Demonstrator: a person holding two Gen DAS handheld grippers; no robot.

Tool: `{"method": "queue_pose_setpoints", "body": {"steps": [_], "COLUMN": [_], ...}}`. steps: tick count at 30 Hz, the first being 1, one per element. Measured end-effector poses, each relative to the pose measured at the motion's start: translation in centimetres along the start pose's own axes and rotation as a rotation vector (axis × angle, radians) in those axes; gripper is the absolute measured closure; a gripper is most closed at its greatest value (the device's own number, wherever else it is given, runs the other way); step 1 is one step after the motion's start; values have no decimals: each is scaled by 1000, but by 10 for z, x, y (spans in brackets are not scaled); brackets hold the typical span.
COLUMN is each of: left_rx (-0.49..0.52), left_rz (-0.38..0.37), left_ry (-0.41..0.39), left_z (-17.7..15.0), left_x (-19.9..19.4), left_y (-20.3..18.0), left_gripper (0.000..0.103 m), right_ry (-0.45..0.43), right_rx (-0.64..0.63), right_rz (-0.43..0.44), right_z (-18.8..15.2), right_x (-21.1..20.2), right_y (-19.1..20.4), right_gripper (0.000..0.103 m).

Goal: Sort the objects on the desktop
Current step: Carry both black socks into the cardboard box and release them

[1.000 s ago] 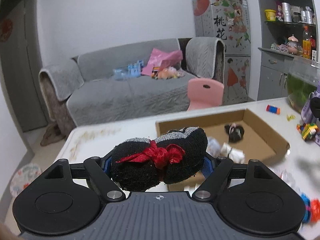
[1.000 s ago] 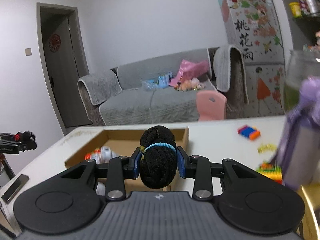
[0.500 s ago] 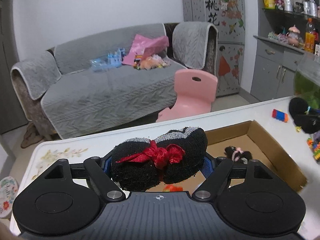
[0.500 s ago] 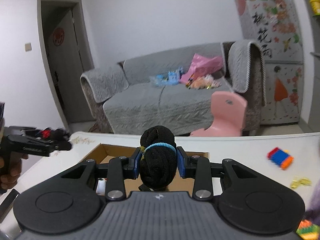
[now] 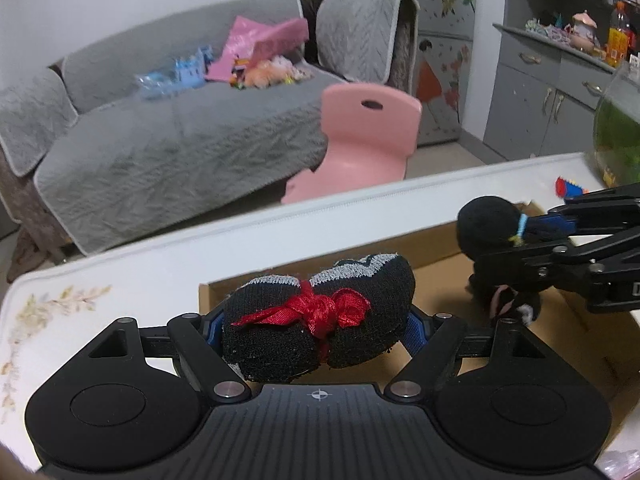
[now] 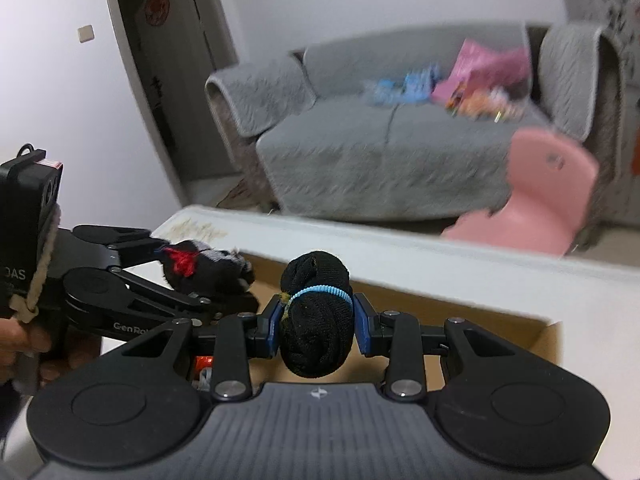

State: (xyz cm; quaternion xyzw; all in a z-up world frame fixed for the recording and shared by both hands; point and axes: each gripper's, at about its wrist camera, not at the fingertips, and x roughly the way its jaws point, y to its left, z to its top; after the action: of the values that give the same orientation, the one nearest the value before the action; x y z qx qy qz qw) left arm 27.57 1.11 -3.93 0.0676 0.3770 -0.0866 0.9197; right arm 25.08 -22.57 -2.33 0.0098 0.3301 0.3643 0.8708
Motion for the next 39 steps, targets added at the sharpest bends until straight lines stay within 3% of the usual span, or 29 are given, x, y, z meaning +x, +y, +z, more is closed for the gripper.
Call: {"method": "queue_pose_setpoints", "body": {"steps": [10, 20, 30, 39], "left_rx": [13, 48, 62, 63], "left_rz": [2, 12, 29, 31], "left_ry": [47, 81, 144, 61], "left_z": [-8, -7, -8, -3], "left_x": [24, 31, 35, -13], "left_y": [1, -5, -11, -13], "left_gripper": [20, 18, 9, 5], "right_ry": [106, 152, 132, 32], "right_rx": [15, 7, 15, 16], "right_rz": [2, -21, -42, -58], "right_z": [-13, -9, -8, 0], "right_x": [23, 41, 36, -7], "right_y": [2, 1, 1, 3], "right_gripper": [71, 70, 60, 54]}}
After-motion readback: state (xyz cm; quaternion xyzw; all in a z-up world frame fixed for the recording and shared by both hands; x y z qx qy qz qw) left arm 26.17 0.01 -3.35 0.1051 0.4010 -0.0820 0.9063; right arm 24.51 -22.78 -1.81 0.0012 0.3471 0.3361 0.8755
